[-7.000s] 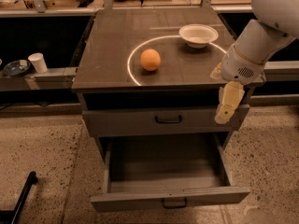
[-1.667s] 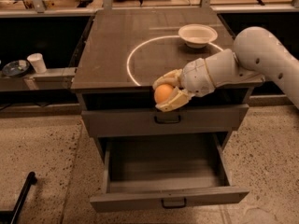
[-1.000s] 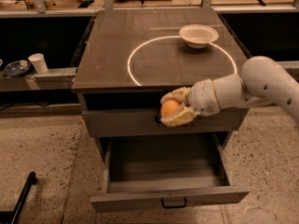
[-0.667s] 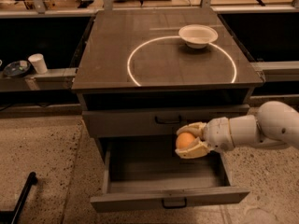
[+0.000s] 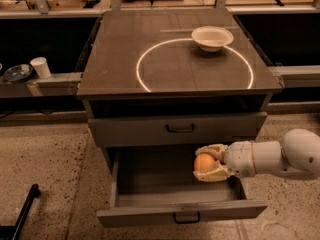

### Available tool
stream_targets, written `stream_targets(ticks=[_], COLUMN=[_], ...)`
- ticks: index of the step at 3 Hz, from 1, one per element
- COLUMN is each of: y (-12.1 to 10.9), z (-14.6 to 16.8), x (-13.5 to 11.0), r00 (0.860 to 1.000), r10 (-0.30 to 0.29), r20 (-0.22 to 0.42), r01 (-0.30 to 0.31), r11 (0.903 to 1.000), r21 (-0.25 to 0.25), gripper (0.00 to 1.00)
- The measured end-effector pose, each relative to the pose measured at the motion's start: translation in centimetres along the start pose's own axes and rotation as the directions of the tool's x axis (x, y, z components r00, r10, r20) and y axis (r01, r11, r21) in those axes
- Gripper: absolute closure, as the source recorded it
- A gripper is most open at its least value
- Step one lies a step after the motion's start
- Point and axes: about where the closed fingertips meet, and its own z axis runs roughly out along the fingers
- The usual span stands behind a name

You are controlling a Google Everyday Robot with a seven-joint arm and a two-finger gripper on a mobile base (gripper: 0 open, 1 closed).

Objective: Place orange into middle drawer

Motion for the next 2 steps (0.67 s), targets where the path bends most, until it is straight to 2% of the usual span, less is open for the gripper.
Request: stream_targets(ticks=[1,2], y=[-2.9,-4.9], z=[1.7,6.1], x=[1.9,4.5], r00=[0.997,0.994], r10=[-0.006,-0.038], r20=[0.08,0.106], r01=[-0.003,0.016], r11=[0.9941,0.9801], r21=[0.108,0.198], gripper=[1.0,1.0])
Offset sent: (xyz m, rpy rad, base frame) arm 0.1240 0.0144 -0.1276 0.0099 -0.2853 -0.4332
